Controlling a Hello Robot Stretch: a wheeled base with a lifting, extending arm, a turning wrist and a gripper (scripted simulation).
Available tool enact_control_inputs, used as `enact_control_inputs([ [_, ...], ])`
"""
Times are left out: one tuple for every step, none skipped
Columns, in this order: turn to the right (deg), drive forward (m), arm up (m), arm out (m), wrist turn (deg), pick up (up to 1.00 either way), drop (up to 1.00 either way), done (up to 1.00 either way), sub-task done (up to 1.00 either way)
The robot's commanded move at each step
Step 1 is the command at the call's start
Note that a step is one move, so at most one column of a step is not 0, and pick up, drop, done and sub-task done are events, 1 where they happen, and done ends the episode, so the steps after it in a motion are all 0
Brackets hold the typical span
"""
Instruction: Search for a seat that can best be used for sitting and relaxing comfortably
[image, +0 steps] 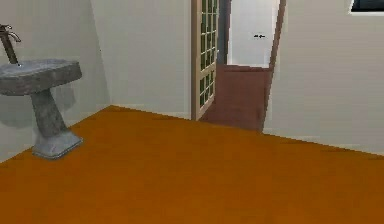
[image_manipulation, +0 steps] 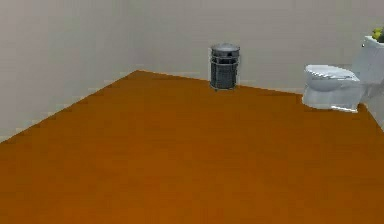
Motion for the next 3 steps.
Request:
enact_control_inputs([
  [-45.0,0.00,0.00,0.00,0.0,0.00,0.00,0.00,0.00],
  [-21.0,0.00,0.00,0.00,0.0,0.00,0.00,0.00,0.00],
  [0.0,0.65,0.00,0.00,0.0,0.00,0.00,0.00,0.00],
])
